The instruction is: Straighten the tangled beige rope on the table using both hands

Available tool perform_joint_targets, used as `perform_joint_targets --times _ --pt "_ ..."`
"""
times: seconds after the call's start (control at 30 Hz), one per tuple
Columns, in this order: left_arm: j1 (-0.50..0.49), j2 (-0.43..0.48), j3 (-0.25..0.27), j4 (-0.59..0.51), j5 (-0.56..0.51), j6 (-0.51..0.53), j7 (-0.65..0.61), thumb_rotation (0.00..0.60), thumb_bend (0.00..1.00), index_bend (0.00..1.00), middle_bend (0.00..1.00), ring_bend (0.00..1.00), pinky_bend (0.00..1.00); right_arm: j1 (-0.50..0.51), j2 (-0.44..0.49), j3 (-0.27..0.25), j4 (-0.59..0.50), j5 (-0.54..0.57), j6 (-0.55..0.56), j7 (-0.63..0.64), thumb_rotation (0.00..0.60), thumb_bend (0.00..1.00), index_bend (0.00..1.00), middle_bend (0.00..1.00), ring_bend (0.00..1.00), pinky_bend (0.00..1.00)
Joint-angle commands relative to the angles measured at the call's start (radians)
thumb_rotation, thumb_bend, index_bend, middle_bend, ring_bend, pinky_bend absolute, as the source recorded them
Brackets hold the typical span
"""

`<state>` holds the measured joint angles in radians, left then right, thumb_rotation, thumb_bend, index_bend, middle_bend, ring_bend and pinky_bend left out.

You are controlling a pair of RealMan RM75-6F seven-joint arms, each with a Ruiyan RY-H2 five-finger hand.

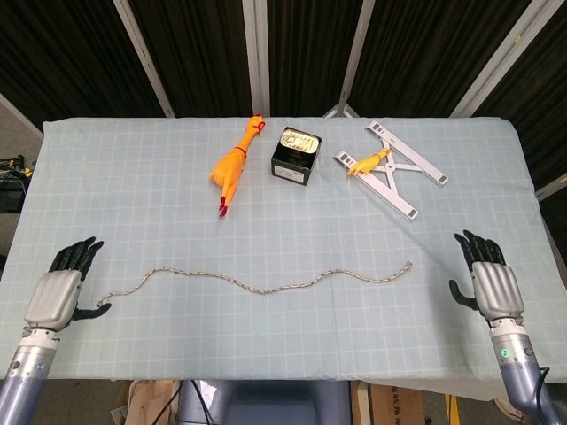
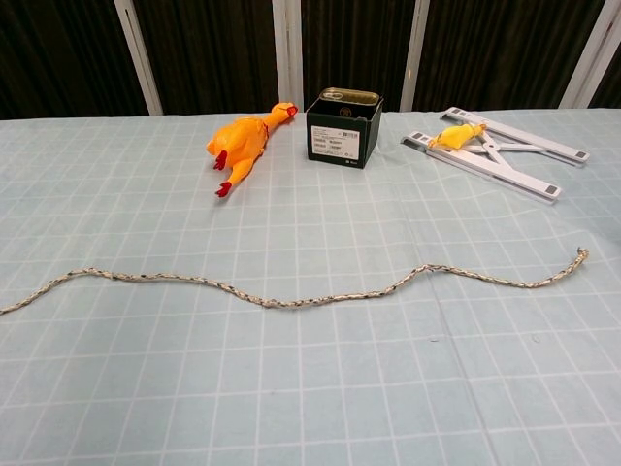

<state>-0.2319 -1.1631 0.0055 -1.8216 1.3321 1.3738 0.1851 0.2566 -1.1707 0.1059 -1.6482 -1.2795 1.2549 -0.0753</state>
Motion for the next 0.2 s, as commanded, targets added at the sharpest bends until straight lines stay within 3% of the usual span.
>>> perform_joint_targets --times 0.03,0.1,0.2 --pt "0.091 0.075 0.104 -0.013 0.187 0.11 -0.077 0.6 0.16 0.06 0.0 0.0 0.0 -0.084 0.044 -0.098 -0.036 -0.214 0.147 0.031 0.6 0.43 0.0 0.0 0.0 0.0" --pt "0.123 0.084 0.135 0.033 0.272 0.164 -0.078 0.6 0.16 0.05 0.0 0.0 0.0 -0.115 0.046 -0.139 -0.011 -0.318 0.215 0.027 0.6 0.43 0.0 0.0 0.0 0.0" --pt "0.149 0.084 0.157 0.083 0.334 0.204 -0.084 0.6 0.16 0.05 0.0 0.0 0.0 -0.134 0.04 -0.162 0.019 -0.389 0.262 0.02 0.6 0.43 0.0 0.0 0.0 0.0"
